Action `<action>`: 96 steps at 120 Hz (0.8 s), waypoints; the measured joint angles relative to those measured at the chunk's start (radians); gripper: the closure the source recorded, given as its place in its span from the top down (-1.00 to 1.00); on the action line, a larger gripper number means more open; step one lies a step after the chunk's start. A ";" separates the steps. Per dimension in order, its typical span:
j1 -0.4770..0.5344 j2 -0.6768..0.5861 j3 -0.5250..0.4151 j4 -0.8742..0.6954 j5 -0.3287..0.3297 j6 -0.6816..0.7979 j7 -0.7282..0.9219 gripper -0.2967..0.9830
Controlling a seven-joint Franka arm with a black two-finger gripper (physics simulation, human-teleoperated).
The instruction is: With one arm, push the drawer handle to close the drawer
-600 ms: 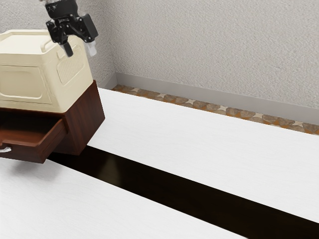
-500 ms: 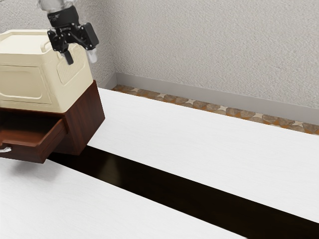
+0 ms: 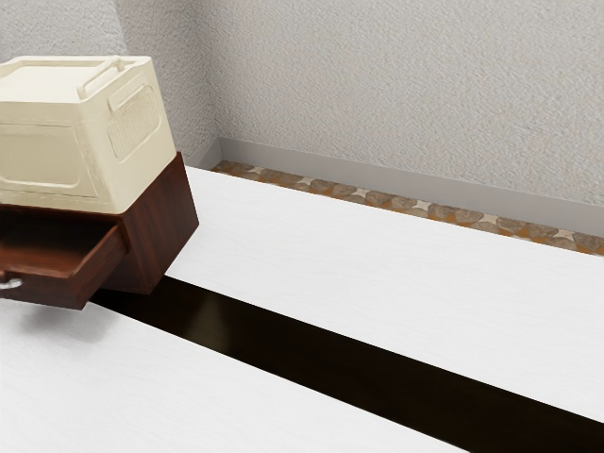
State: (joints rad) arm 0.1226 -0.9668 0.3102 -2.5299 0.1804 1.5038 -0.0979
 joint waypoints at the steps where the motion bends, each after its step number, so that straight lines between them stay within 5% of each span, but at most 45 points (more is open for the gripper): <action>1: 0.005 -0.005 0.002 -0.002 0.013 -0.002 0.000 0.44; 16: 0.035 -0.003 0.048 -0.006 0.201 -0.018 0.005 0.26; 32: 0.038 0.056 0.155 -0.004 0.297 0.005 0.009 0.02; 51: 0.037 -0.002 0.170 -0.054 0.327 0.015 0.016 -0.17; 96: 0.040 0.204 0.239 0.017 0.343 0.195 0.041 -0.31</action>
State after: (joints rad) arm 0.1622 -0.7631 0.5496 -2.5126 0.5237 1.6987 -0.0571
